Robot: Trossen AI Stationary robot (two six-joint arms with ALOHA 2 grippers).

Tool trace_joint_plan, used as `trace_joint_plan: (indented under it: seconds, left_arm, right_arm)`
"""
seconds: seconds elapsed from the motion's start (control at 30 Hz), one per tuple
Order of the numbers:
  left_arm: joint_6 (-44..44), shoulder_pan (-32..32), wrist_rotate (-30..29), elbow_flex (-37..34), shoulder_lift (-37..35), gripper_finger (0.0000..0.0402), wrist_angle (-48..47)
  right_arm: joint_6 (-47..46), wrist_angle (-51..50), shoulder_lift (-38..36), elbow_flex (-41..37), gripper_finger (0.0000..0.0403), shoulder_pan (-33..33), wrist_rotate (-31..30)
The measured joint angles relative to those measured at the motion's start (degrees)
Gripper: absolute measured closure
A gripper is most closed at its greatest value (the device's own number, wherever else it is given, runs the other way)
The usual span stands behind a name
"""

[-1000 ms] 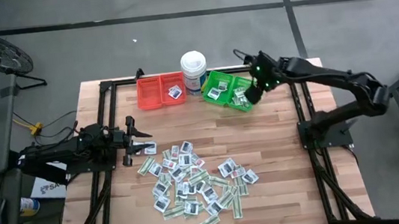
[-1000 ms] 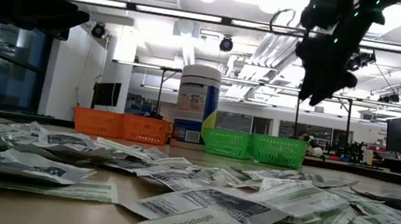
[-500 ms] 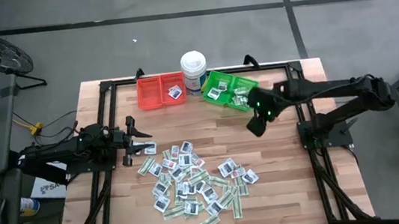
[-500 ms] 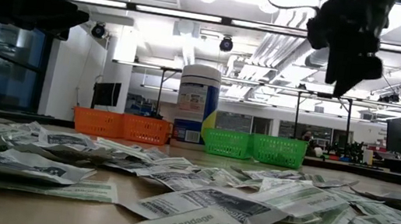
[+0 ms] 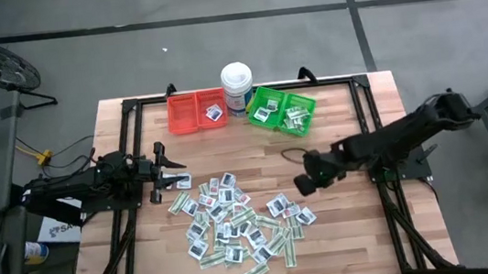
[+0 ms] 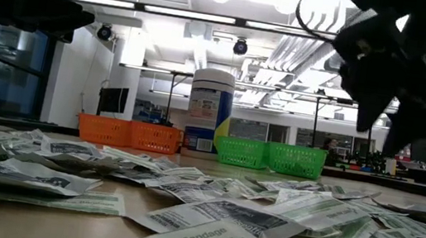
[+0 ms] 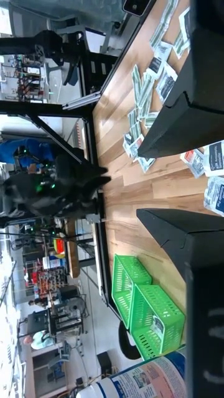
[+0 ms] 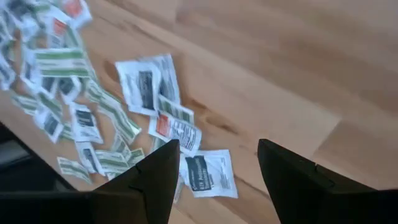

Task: Pick & Place First Aid Supplies
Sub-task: Put the orange ointment pack into the left orange bin

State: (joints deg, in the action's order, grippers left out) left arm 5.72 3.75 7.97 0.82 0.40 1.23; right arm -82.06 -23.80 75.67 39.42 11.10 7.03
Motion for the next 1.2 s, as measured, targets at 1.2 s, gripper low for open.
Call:
trace_joint_plan:
  seconds: [1.2]
  left_arm:
    - [0.0, 0.0, 0.0, 0.0, 0.0, 0.0261, 0.0]
  right_arm:
    - [-7.5, 14.4, 18.1, 3.1, 0.0288, 8.1, -3.5]
